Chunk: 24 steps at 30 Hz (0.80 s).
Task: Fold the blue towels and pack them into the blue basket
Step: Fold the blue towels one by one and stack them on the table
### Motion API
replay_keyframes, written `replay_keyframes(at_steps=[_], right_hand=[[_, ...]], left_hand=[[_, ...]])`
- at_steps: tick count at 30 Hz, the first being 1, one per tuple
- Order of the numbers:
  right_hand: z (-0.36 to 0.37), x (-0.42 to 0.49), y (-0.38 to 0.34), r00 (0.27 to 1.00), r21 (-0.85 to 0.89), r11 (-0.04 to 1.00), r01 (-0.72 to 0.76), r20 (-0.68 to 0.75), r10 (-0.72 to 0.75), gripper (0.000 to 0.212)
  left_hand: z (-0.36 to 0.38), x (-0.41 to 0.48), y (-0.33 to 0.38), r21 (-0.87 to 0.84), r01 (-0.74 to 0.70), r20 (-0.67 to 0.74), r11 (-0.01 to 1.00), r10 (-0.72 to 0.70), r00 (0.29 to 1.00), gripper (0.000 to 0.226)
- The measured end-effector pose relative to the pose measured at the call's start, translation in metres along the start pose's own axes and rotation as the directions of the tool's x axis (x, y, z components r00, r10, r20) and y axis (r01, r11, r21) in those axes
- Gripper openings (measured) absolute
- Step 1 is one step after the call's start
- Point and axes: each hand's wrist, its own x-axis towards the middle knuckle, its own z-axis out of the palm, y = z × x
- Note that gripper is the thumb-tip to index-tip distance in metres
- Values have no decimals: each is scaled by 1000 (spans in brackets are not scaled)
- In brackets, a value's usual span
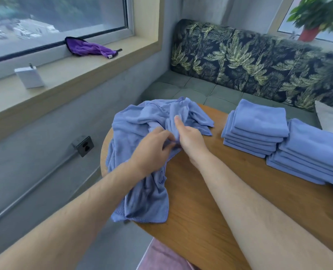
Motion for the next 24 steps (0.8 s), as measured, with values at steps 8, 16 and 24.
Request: replay_keyframes(at_steps=[8,16,24], right_hand=[[-73,-36,34,989,189,978,-85,-105,106,34],[-135,-89,70,989,132,991,2,-146,18,32],[-191,-129,110,957,-11,998,-60,-285,54,14]], left_hand=[[31,-4,49,15,-23,2,1000,23,1000,15],[90,5,91,455,23,153,890,-104,983,28],[143,-16,155,249,-155,542,956,-5,840,34]])
